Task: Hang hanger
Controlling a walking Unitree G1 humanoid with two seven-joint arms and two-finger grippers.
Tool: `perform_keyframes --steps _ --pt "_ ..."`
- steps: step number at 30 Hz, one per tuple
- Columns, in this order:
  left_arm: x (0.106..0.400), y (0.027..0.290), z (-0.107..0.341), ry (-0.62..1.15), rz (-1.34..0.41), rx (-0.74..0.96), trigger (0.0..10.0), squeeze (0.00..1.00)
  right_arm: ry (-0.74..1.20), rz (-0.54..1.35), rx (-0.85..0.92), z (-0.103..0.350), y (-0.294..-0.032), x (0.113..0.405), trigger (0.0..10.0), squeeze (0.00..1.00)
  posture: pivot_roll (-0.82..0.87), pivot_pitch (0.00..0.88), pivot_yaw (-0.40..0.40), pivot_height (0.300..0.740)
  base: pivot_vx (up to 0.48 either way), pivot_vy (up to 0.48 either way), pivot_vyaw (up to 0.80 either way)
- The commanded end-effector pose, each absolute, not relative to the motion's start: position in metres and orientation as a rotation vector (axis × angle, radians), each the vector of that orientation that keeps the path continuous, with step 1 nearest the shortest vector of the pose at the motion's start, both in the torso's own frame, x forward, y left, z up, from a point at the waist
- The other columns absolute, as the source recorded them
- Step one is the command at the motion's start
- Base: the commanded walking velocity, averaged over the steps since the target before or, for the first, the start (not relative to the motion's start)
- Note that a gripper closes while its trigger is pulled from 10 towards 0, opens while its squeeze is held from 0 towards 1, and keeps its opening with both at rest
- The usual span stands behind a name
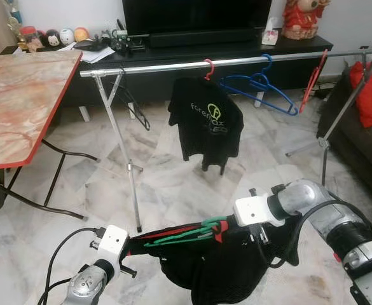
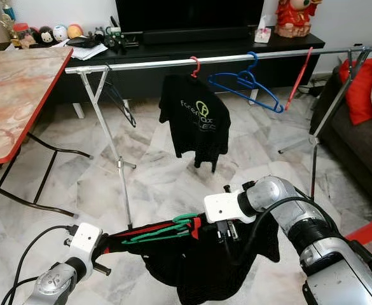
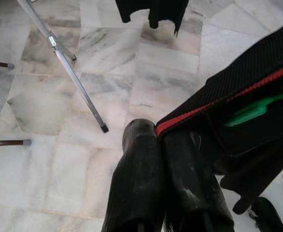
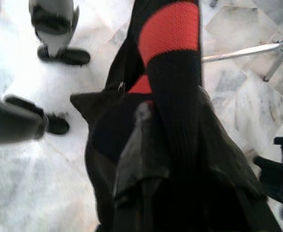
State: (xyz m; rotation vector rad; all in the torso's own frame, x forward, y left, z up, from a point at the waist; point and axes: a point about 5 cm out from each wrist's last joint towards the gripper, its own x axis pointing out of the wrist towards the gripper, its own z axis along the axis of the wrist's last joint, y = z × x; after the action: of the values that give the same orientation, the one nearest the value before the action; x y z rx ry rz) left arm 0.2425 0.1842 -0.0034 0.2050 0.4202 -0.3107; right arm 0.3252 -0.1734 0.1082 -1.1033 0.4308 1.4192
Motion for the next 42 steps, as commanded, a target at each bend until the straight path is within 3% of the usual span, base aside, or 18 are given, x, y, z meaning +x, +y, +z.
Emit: perform_keyframes --steps 1,13,24,32,34,42 --pt "0.230 0.211 -0.014 0.507 -0.210 0.231 0.0 0.00 0.490 1.333 -1.181 0.119 -0.198 0.331 0.0 0.00 -0.09 0.017 0.048 0.740 0.000 0.000 0.00" --pt "0.234 0.213 -0.007 0.489 -0.232 0.249 0.0 0.00 0.495 1.278 -1.292 0.110 -0.199 0.332 0.0 0.00 -0.08 0.023 0.052 0.740 0.000 0.000 0.00" --pt "0.258 0.200 0.038 0.368 -0.360 0.225 0.0 0.00 0.508 1.163 -1.414 0.086 -0.189 0.332 0.0 0.00 -0.07 0.019 0.050 0.740 0.000 0.000 0.00" --pt "0.261 0.181 0.062 0.342 -0.487 0.180 0.0 0.00 0.423 1.029 -1.237 0.083 -0.163 0.340 0.0 0.00 -0.06 0.020 0.055 0.740 0.000 0.000 0.00" --pt "0.265 0.175 0.074 0.298 -0.517 0.172 0.0 0.00 0.403 1.012 -1.140 0.083 -0.152 0.342 0.0 0.00 -0.05 0.019 0.055 0.740 0.000 0.000 0.00" --pt "0.273 0.145 0.124 0.149 -0.643 0.135 0.0 0.00 0.398 0.991 -1.038 0.073 -0.133 0.340 0.0 0.00 -0.04 0.026 0.056 0.740 0.000 0.000 0.00"
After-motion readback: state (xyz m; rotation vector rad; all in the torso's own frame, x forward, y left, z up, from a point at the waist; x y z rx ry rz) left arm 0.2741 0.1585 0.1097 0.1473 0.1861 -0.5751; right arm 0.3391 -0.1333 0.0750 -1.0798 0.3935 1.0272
